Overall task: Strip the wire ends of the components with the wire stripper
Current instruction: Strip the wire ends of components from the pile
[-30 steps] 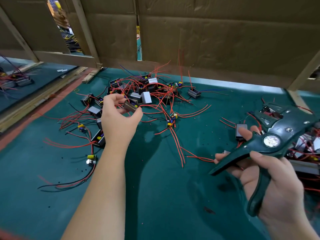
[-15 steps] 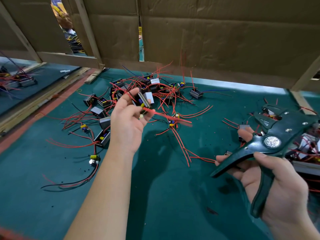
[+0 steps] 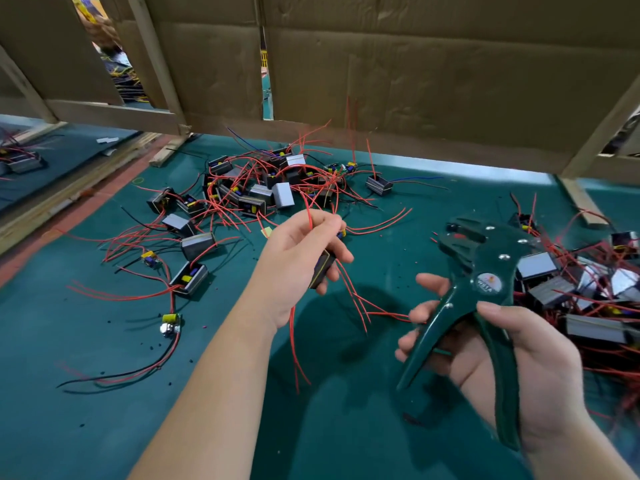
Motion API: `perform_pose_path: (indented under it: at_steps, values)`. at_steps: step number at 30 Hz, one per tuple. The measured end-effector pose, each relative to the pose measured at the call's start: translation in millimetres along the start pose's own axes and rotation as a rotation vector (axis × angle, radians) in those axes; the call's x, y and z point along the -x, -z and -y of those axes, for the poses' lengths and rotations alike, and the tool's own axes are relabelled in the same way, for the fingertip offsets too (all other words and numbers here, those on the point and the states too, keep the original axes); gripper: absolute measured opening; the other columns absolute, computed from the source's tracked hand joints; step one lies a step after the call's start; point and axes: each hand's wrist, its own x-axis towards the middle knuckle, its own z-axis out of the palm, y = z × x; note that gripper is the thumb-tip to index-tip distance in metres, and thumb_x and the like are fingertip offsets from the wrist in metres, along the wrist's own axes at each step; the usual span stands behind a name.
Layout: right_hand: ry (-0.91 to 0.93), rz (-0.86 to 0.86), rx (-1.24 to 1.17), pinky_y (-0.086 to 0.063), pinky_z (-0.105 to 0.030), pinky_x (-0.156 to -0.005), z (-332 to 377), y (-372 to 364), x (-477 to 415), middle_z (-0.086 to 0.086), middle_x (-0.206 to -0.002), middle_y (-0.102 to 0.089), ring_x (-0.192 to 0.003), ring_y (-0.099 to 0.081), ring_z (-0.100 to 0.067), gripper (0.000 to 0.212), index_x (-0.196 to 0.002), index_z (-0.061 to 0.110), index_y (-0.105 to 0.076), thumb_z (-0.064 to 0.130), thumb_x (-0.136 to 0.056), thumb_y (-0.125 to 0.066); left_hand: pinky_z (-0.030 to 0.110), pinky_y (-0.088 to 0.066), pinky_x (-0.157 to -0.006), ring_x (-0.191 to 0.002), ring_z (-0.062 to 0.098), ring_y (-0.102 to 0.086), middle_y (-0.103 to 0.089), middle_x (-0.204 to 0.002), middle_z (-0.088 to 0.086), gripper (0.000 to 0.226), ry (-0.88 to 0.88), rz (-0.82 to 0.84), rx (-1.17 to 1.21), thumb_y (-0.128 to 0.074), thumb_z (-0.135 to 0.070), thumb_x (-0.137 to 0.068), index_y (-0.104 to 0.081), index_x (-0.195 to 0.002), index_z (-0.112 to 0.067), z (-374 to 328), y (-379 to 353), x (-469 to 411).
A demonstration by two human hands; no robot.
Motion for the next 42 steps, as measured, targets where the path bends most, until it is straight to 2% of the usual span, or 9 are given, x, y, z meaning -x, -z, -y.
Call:
perform_pose_path:
  at_steps: [4, 10, 15, 21, 26, 33, 42]
  values:
    - [-0.132, 0.126, -0.029, -0.055, -0.052, -0.066, 0, -7, 2, -0.025, -0.084, -0.062, -0.07, -0.063, -0.043, 0.076, -0.112, -0.003, -0.067, 0.034, -0.049, -0.086, 0.019, -0.037, -0.038, -0.046, 0.009, -0.052, -0.065, -0.063, -0.002, 0.014, -0.009, 0.077, -0.005, -0.062, -0.03, -0.08, -0.066, -0.068, -0.027, -2, -6, 3]
    - [-0.202, 0.219, 0.025, -0.054, -0.052, -0.07, -6, -13, 4, -0.027, -0.083, -0.062, -0.071, -0.063, -0.044, 0.067, -0.109, -0.003, -0.067, 0.034, -0.056, -0.085, 0.018, -0.038, -0.038, -0.046, 0.008, -0.052, -0.065, -0.06, -0.003, 0.015, -0.051, 0.151, -0.05, -0.064, -0.025, -0.079, -0.069, -0.066, -0.03, 0, -10, 6]
    - [-0.214, 0.221, 0.062, -0.053, -0.05, -0.069, -7, -12, 4, -0.026, -0.082, -0.063, -0.071, -0.063, -0.044, 0.059, -0.102, 0.0, -0.069, 0.035, -0.057, -0.085, 0.021, -0.04, -0.039, -0.049, 0.009, -0.053, -0.066, -0.064, -0.004, 0.014, -0.099, 0.204, -0.174, -0.063, -0.025, -0.081, -0.067, -0.069, -0.032, 2, -13, 7]
    - [-0.224, 0.187, 0.123, -0.054, -0.05, -0.067, -8, -12, 4, -0.025, -0.078, -0.061, -0.067, -0.063, -0.041, 0.052, -0.093, 0.003, -0.069, 0.039, -0.059, -0.085, 0.021, -0.041, -0.041, -0.052, 0.009, -0.054, -0.067, -0.067, -0.005, 0.013, -0.126, 0.216, -0.172, -0.059, -0.021, -0.084, -0.062, -0.073, -0.027, 3, -12, 7]
    - [-0.232, 0.132, 0.173, -0.053, -0.049, -0.063, -10, -13, 5, -0.023, -0.072, -0.06, -0.061, -0.062, -0.038, 0.054, -0.085, 0.006, -0.069, 0.049, -0.058, -0.086, 0.021, -0.041, -0.041, -0.052, 0.009, -0.054, -0.067, -0.065, -0.005, 0.018, -0.127, 0.211, -0.198, -0.058, -0.02, -0.082, -0.063, -0.068, -0.03, 3, -11, 7]
    - [-0.25, 0.165, 0.147, -0.052, -0.05, -0.064, -10, -14, 5, -0.024, -0.074, -0.06, -0.063, -0.062, -0.039, 0.055, -0.089, 0.005, -0.069, 0.048, -0.059, -0.085, 0.014, -0.037, -0.041, -0.045, 0.005, -0.049, -0.06, -0.054, -0.008, 0.01, -0.148, 0.179, -0.24, -0.059, -0.017, -0.078, -0.062, -0.069, -0.022, 2, -9, 7]
    - [-0.287, 0.226, 0.11, -0.052, -0.05, -0.067, -7, -10, 5, -0.021, -0.077, -0.061, -0.067, -0.063, -0.039, 0.054, -0.091, 0.007, -0.068, 0.051, -0.063, -0.081, 0.012, -0.035, -0.04, -0.041, 0.005, -0.046, -0.056, -0.05, -0.008, 0.013, -0.139, 0.149, -0.206, -0.06, -0.016, -0.077, -0.065, -0.066, -0.023, 2, -11, 7]
